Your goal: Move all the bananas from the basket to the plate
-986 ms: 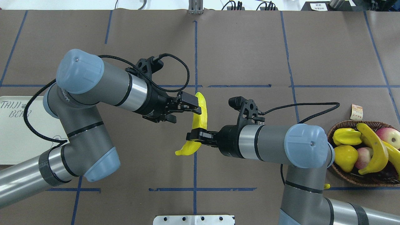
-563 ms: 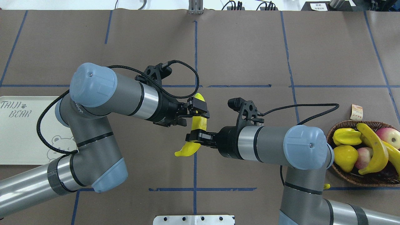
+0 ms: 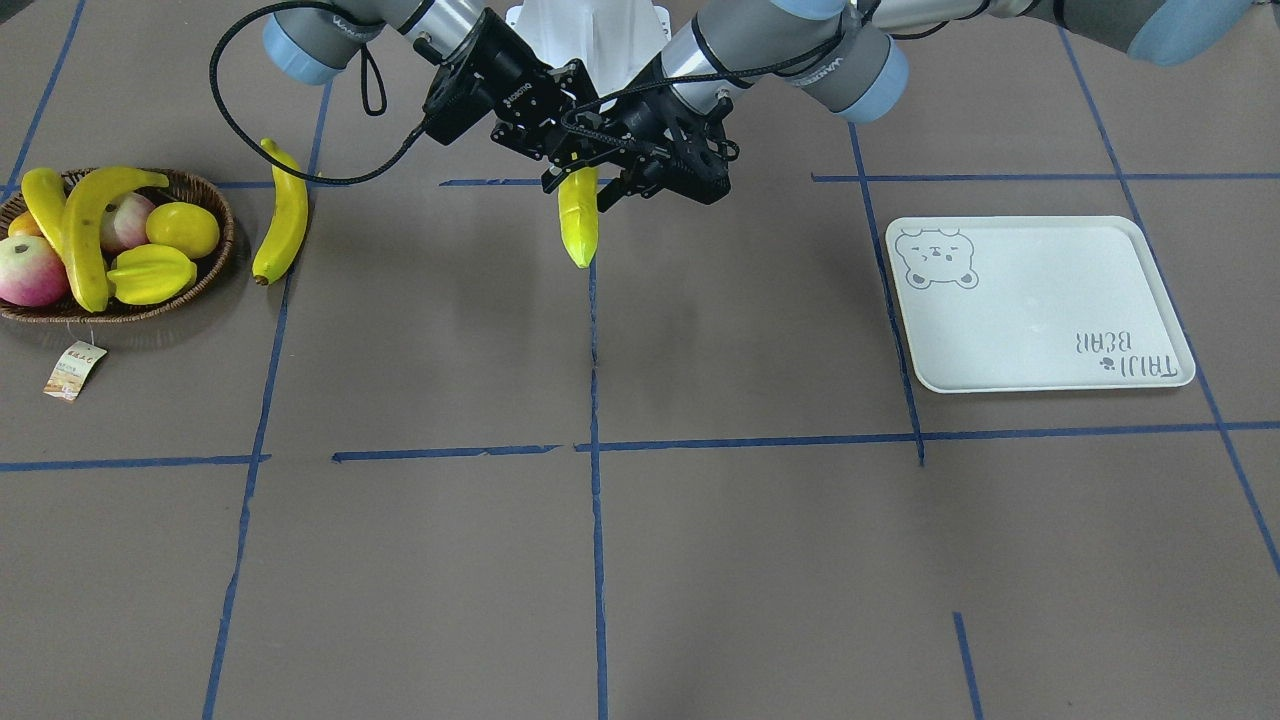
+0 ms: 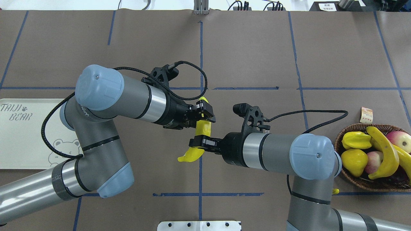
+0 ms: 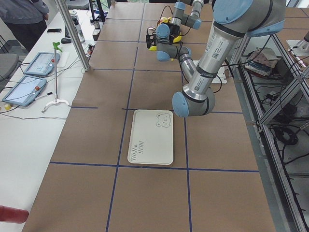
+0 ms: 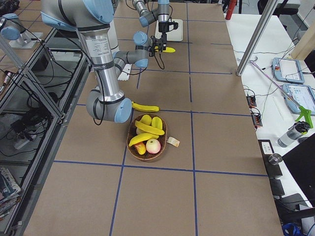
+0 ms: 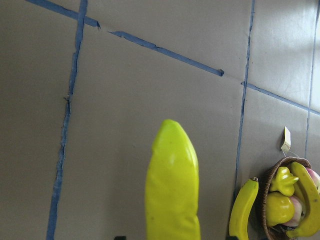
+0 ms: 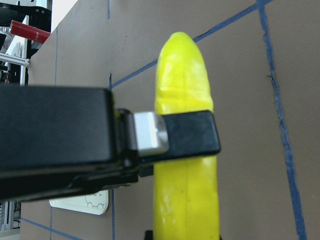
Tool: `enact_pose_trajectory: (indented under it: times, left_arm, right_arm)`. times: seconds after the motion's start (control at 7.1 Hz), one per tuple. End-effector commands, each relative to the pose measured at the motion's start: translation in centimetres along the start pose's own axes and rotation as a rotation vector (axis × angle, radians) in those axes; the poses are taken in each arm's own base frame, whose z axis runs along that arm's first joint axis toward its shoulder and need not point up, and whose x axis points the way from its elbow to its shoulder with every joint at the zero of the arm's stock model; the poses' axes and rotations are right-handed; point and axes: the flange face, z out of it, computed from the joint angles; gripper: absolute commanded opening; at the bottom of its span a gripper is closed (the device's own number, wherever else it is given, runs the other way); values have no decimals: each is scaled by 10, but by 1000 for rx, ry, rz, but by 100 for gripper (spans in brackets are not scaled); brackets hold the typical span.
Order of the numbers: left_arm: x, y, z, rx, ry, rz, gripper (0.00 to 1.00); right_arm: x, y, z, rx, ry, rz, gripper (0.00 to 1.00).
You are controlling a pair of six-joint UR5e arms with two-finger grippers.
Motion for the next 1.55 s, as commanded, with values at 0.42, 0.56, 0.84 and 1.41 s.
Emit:
enact_pose_trajectory:
  times: [0.42, 0.56, 0.84, 1.41]
  left_arm:
    - [-2, -4, 0, 6, -3, 0, 0]
    - [-3, -5, -2, 8, -3, 1, 0]
    - [-9, -18, -12, 34, -7, -8, 0]
    - [-112, -77, -50, 142, -264, -160, 0]
  right_arm:
    - [-2, -3, -2, 11, 3, 0, 100]
    - [-2, -11, -5, 19, 2, -1, 100]
    - [-11, -22, -25, -10, 54, 7, 100]
    - [18, -85, -71, -58, 304, 96, 100]
